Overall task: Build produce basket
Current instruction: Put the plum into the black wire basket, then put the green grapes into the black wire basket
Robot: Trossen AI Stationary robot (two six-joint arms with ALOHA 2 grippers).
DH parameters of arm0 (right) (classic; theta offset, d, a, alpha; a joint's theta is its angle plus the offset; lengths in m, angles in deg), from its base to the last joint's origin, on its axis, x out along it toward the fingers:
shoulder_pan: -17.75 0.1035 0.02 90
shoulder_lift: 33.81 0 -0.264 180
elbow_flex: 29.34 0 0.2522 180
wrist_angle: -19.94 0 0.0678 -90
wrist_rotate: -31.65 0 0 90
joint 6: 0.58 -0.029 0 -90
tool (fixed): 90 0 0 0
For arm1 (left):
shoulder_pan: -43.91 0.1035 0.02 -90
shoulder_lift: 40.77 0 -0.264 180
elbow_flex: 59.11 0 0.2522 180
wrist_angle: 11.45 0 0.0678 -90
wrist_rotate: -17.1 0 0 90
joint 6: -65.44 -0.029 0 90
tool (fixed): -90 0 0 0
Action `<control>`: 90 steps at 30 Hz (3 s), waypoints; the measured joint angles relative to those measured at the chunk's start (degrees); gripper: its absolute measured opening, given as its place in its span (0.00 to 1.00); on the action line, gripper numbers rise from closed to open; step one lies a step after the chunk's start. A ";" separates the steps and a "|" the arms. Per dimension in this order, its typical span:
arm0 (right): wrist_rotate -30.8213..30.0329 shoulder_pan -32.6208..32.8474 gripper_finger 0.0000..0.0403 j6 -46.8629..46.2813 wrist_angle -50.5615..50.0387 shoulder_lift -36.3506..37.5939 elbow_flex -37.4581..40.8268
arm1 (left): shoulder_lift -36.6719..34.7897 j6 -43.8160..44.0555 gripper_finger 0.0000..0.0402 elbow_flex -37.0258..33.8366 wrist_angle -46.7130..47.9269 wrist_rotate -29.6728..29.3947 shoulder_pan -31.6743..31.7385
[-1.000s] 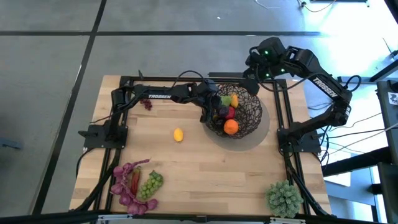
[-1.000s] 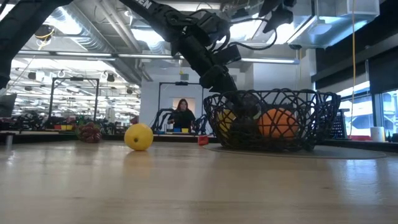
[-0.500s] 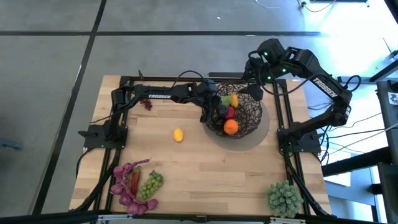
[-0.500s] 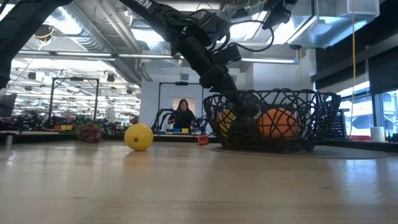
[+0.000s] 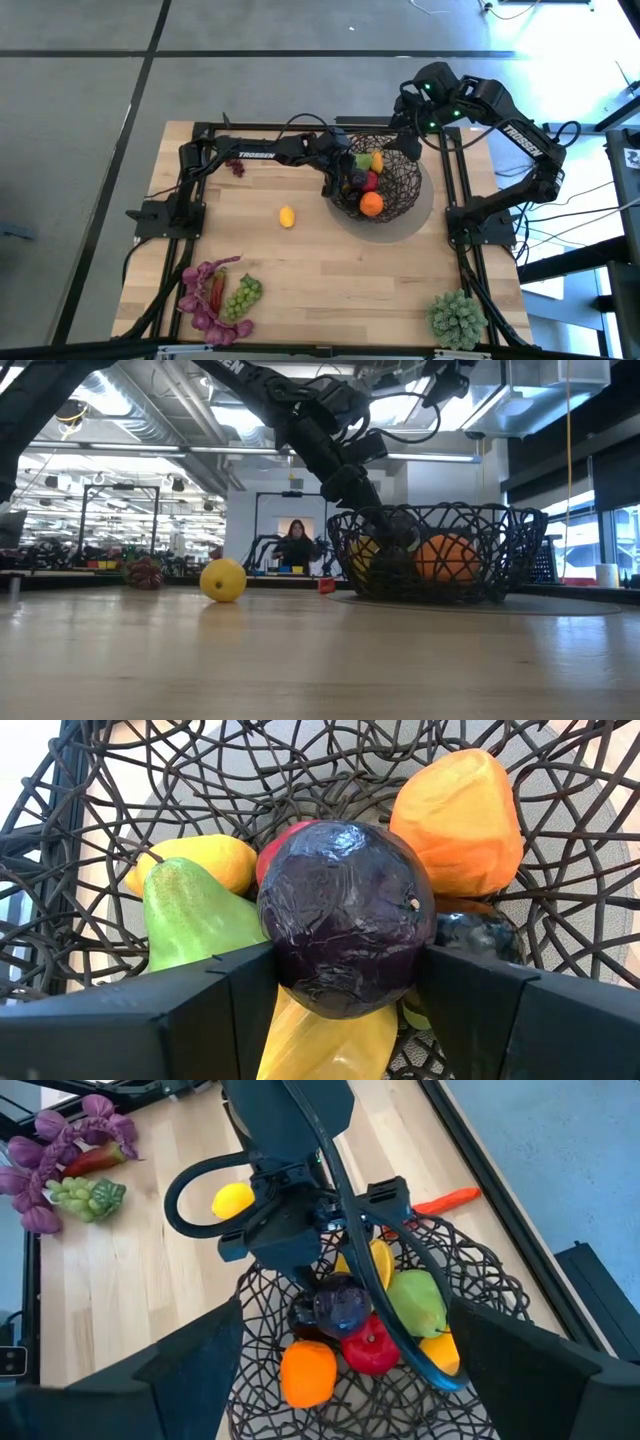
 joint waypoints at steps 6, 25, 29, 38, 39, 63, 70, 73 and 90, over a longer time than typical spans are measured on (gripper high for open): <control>-0.03 0.00 0.85 0.00 0.13 0.00 0.00 | 0.00 1.82 0.49 0.00 0.75 0.61 -0.01; -0.05 0.00 0.85 -0.12 0.22 0.00 0.00 | 0.00 -1.05 0.65 0.00 0.40 1.50 0.07; -0.05 0.00 0.85 0.00 0.22 -0.02 0.00 | -0.02 -1.70 0.65 0.00 0.24 0.58 0.07; -0.07 0.00 0.85 -0.09 0.34 -0.02 0.00 | -4.52 -1.73 0.66 -0.09 1.08 -3.27 0.45; -0.07 0.00 0.85 -0.03 0.36 -0.02 0.00 | -5.43 -1.73 0.66 -0.09 1.53 -3.09 0.69; -0.09 0.00 0.85 -0.04 1.89 -0.02 0.00 | -17.86 17.42 0.66 0.04 49.25 -4.42 9.99; -0.07 0.00 0.85 0.20 2.19 -0.02 0.00 | -21.07 27.26 0.66 0.04 60.57 -2.38 8.08; -0.07 0.00 0.85 0.31 2.52 -0.02 0.00 | -24.45 30.66 0.66 0.04 61.82 -0.83 6.30; 3.52 1.36 0.85 -0.27 4.56 -0.20 0.00 | -42.95 70.29 0.66 -12.60 66.89 -1.79 -15.41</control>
